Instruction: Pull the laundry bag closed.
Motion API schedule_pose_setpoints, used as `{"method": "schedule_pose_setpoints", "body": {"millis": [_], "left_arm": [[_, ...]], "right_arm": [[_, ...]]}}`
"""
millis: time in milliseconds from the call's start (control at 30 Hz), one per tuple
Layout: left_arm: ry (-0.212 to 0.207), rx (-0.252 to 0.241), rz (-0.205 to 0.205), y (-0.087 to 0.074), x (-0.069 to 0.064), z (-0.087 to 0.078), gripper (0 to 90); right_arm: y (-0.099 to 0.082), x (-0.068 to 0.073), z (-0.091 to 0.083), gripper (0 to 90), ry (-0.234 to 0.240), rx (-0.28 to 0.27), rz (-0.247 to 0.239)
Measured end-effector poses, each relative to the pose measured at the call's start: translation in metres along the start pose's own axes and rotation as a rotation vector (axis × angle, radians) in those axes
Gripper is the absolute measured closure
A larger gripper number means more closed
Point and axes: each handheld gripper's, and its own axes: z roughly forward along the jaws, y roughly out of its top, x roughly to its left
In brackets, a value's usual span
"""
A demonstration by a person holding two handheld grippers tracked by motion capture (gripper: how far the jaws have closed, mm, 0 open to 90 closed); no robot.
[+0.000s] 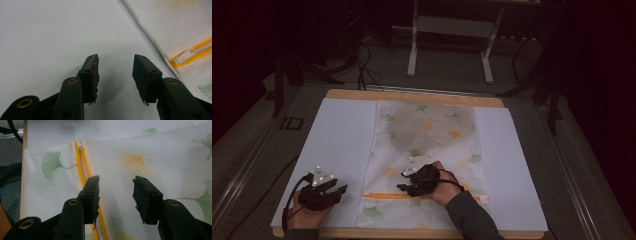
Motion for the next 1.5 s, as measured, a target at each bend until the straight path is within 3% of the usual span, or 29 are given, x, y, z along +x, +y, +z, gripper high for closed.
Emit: {"method": "schedule_pose_setpoints", "body": {"millis": [833,1200,1500], "left_arm": [[0.004,0.005,0.000,0.000,0.001,-0.002,56.4],[0.008,0.005,0.003,-0.001,0.002,-0.003,56.2],[0.007,0.011,0.006,-0.001,0.002,-0.003,56.2]], "right_arm": [[0.020,0.010,0.021,58.5,0.047,-0.006,-0.031],[0.025,0.018,0.036,70.7,0.081,-0.009,-0.051],[0.028,0.021,0.048,70.5,0.109,-0.001,-0.053]]}}
